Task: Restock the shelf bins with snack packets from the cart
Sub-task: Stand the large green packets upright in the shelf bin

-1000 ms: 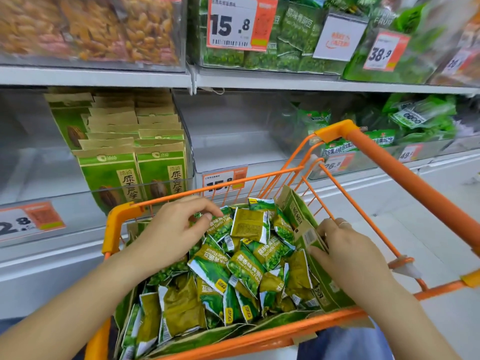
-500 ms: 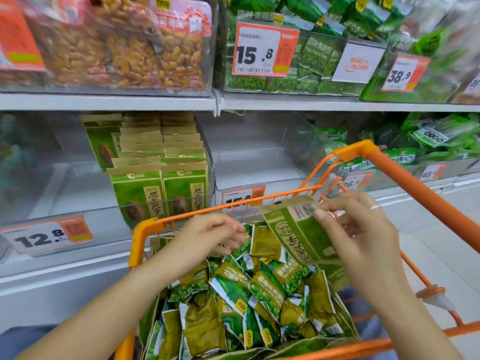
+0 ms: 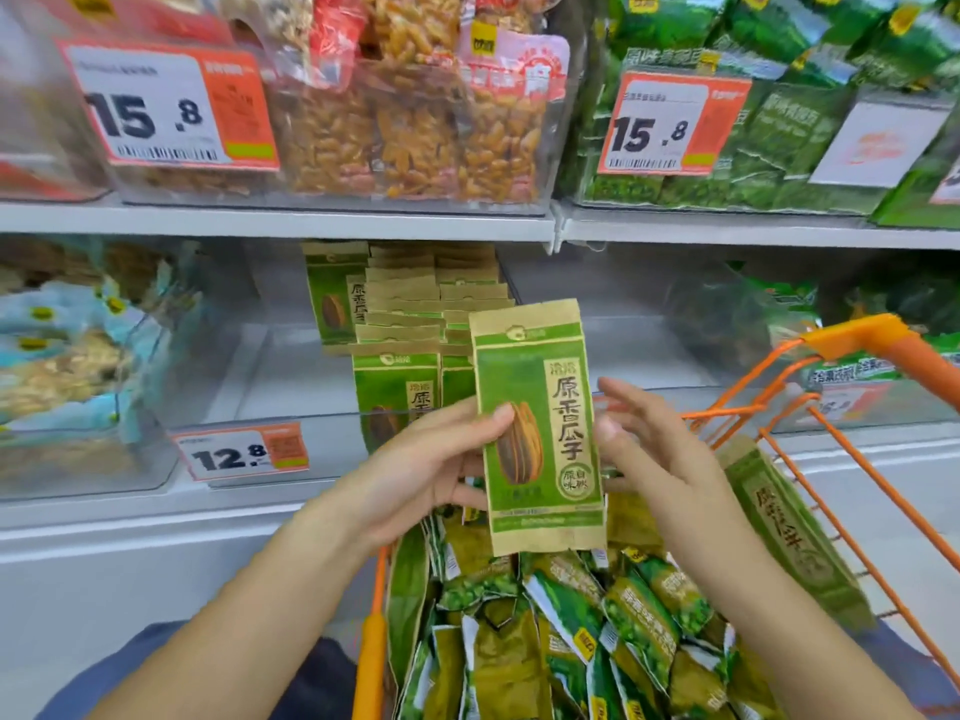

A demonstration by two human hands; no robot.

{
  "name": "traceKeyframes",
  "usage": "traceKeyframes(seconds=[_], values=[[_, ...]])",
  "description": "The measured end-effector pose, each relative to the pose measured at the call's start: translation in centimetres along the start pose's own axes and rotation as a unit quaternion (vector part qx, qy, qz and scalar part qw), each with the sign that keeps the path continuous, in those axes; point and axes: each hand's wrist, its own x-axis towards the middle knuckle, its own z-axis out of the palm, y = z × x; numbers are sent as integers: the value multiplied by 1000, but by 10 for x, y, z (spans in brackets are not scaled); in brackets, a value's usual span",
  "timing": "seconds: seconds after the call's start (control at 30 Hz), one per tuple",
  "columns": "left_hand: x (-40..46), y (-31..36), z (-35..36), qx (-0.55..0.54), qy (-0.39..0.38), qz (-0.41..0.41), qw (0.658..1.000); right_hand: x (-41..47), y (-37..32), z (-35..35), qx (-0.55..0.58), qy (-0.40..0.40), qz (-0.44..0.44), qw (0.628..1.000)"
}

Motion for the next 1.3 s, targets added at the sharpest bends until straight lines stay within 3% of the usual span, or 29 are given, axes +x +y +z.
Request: traceKeyframes(seconds=[0.1,0.2,0.37,0.5,0.6,0.73,0.93,1.07,1.3], values=[[-7,9,1,21,52,31,998,17,-7,25,1,-32,-7,999],[-16,27,-20,-1,158,70,985,35,-7,43,-38,-23,-35,998],[-38,55,-91,-93,343,83,931,76,4,63,-200,106,-89,970],[-28,51,-136,-101,439,91,888,103,27,85,-225,124,-59,965],[-8,52,-158,-62,438,88,893,103,46,97,-172,140,-66,973],[33,55,-178,53,451,70,888,98,59,98,-217,149,-94,960],[91,54,-202,182,530,12,828,96,65,99,-243,155,-102,952],[104,43,-204,212,568,43,794,97,64,99,-247,157,-105,951],[105,33,-202,310,480,40,820,96,62,99,-240,156,-94,954]])
